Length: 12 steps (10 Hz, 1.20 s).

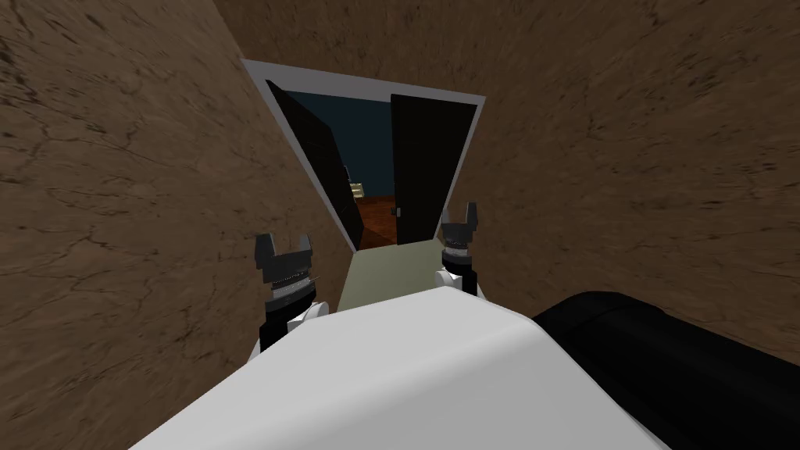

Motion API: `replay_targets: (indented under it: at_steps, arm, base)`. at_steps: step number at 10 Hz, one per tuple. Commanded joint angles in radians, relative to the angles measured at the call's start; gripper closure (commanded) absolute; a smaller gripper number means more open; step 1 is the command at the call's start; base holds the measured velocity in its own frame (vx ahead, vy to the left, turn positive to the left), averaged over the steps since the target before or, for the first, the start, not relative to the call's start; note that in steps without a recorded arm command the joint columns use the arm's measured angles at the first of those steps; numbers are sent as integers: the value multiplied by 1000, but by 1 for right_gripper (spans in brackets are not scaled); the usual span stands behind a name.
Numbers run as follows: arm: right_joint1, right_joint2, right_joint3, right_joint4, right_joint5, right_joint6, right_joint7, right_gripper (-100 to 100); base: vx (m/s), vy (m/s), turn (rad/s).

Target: Push the door open

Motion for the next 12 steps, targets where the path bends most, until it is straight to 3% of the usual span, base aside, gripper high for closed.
replay_targets:
  at_steps: [1, 12]
  arm:
    - [-12, -10, -5, 35, 6, -4, -6, -100]
    - [-93, -60, -36, 265, 49, -33, -42, -100]
  base:
    - [80, -7, -6]
    - [111, 14, -3]
